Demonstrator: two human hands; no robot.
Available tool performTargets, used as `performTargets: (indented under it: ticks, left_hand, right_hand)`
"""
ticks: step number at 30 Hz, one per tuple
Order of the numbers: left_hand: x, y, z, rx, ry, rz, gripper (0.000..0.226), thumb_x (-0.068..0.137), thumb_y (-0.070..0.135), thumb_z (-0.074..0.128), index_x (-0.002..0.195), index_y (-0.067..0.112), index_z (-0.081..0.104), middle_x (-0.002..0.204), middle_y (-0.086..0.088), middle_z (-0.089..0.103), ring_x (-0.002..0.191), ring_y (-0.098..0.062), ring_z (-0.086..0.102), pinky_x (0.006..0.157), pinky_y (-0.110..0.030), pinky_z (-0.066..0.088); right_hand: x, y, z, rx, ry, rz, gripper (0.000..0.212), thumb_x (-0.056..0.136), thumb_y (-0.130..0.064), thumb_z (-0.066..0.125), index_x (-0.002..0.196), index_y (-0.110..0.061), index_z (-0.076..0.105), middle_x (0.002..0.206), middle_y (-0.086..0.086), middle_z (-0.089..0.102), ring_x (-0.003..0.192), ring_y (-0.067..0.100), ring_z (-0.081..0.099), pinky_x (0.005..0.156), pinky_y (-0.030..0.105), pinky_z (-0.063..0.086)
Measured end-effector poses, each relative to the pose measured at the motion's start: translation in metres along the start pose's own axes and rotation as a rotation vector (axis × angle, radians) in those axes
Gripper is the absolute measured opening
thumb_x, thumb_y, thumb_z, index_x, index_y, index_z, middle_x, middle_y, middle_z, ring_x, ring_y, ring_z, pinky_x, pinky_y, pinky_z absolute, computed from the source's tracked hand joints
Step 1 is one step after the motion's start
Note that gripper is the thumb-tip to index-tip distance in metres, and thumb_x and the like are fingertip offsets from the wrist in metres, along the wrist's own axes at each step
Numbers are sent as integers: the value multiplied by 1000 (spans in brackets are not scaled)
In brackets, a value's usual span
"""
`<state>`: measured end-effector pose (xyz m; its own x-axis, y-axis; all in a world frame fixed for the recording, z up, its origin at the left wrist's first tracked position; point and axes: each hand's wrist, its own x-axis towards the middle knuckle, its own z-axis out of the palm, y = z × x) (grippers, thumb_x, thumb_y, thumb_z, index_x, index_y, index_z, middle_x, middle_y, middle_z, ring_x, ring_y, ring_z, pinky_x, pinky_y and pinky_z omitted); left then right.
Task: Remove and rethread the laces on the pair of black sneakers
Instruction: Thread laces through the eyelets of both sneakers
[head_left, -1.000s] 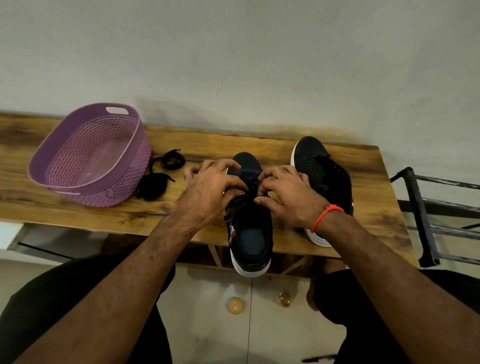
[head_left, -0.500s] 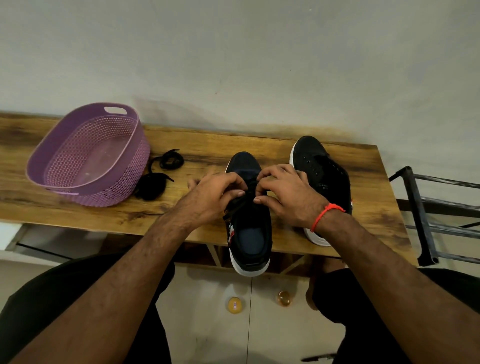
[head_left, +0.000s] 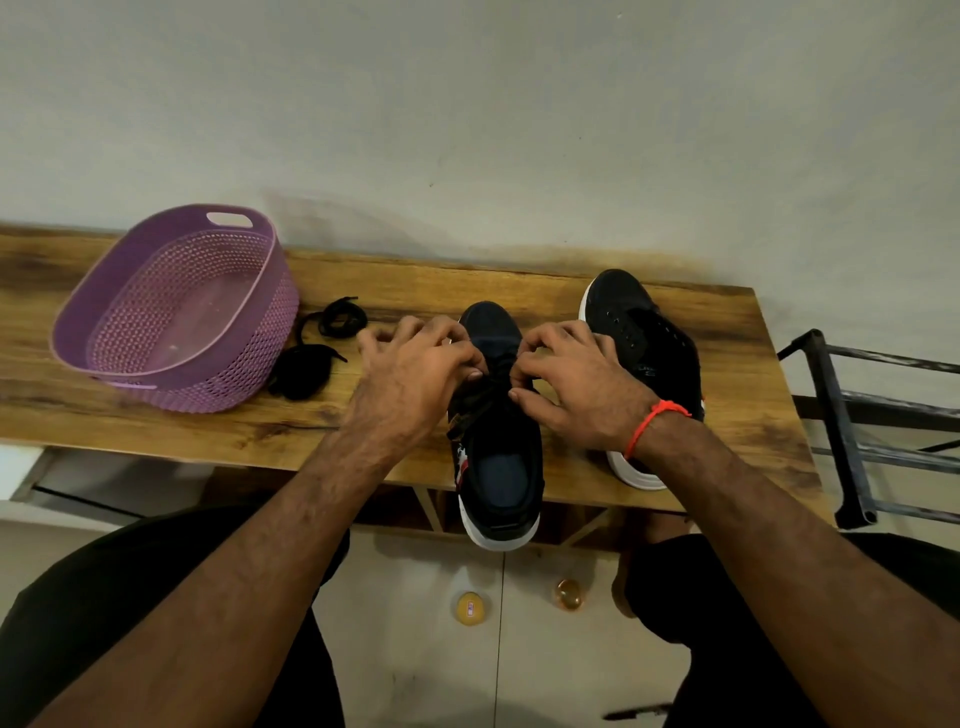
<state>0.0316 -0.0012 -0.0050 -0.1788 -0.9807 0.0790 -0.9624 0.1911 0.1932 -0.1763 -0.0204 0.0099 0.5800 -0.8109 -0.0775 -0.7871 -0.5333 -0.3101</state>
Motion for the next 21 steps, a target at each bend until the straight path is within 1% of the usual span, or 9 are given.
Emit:
performTargets:
  ticks: [4,8,11,12,14,16,17,19,21]
  left_hand:
    - [-2,-4,2,91,62,19,22,94,55,55,112,52,67,134,20,53,126,-21,40,100,-52,29]
    - [-6,2,4,162,-67,-65,32,92,59,58,124,56,59,140,21,46,135,-23,32,100,-51,35]
    - [-7,4,10,183,-134,-35,35,94,55,56,129,50,57,141,17,46,136,-22,33,101,-51,34]
    - [-5,3,11,109,-124,-32,30,97,52,54,126,47,59,137,16,49,133,-20,37,101,-49,34]
    - [-2,-2,9,-151,-108,-81,23,99,42,56,120,42,64,125,15,55,123,-16,49,98,-44,42]
    - [1,-7,1,-396,-137,-196,26,100,36,58,126,35,62,114,13,56,110,-14,58,89,-35,48]
    - [2,-11,-5,-475,-196,-268,33,101,37,57,133,33,57,112,11,58,104,-14,62,85,-33,50]
    - [0,-16,-19,-527,-410,-361,49,101,47,53,147,30,43,120,3,65,92,-13,66,74,-32,55]
    - [-7,-15,-30,-509,-663,-382,67,98,55,53,156,32,27,136,-2,60,92,-12,68,67,-30,58]
  right_hand:
    - [0,-2,-1,-68,5,-19,22,98,-47,46,106,-31,59,119,-7,39,125,22,28,105,47,27]
    - [-4,3,4,-139,-44,-36,25,99,-46,45,110,-31,61,121,-7,36,125,22,25,105,47,26]
    - [-7,4,9,-155,-109,-2,27,100,-48,43,113,-31,60,115,-8,33,125,22,26,105,45,26]
    - [-8,4,10,-125,-110,25,27,100,-49,43,113,-30,59,111,-10,31,122,21,28,104,44,26]
    - [-8,3,9,-5,-81,95,28,99,-52,45,112,-32,57,107,-11,33,114,15,30,104,44,30]
    - [-9,3,2,96,-59,162,40,92,-64,48,118,-34,55,114,-9,43,113,13,37,104,43,35]
    - [-10,2,-4,141,-79,194,52,87,-69,51,127,-34,51,120,-7,48,113,12,42,104,41,39]
    - [-13,-2,-14,220,-178,255,74,82,-69,59,142,-30,42,127,-3,55,105,10,49,98,32,46]
    - [-17,-8,-17,244,-283,272,75,84,-62,65,145,-28,41,124,0,62,102,11,55,91,25,47]
